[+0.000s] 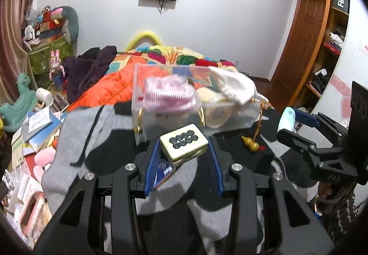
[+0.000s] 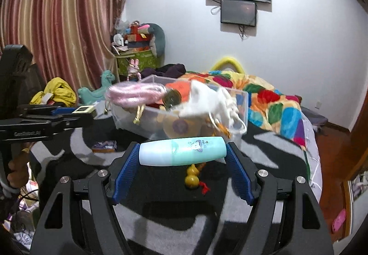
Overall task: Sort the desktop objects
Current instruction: 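Lower the cream box and mint-green tube into the clear box and release both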
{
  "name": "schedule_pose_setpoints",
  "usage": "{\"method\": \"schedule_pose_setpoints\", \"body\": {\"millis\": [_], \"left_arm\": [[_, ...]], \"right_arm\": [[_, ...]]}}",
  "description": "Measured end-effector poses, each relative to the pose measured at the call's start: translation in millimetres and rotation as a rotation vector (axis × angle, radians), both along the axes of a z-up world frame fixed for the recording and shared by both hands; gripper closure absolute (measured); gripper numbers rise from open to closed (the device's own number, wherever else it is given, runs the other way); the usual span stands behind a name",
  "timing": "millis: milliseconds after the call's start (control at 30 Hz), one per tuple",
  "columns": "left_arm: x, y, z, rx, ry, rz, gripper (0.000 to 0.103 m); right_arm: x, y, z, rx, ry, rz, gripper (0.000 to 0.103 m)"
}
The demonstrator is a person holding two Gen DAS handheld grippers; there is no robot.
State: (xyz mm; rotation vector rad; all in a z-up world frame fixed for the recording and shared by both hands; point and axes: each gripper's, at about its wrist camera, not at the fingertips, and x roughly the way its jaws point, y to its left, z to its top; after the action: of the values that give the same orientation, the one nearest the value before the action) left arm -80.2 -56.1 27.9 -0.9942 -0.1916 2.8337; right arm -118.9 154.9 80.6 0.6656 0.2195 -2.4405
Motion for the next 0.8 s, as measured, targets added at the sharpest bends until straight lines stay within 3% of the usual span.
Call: {"method": "schedule_pose_setpoints", "body": {"millis": [167, 533, 800], "left_arm": [[-10, 2, 15, -0.002, 0.024, -0.022, 0.063], [-37, 6, 36, -0.026, 0.092, -0.02, 0.063], [-64, -11, 34, 0.074, 0.069, -0.017, 0.063]], "right_arm": [[-11, -11, 11, 0.001, 0.035, 0.015, 0.032], [-47, -37, 13, -0.009, -0.001, 0.049, 0.032], [-69, -57, 8, 0.027, -0.014, 0.059, 0.032]]}}
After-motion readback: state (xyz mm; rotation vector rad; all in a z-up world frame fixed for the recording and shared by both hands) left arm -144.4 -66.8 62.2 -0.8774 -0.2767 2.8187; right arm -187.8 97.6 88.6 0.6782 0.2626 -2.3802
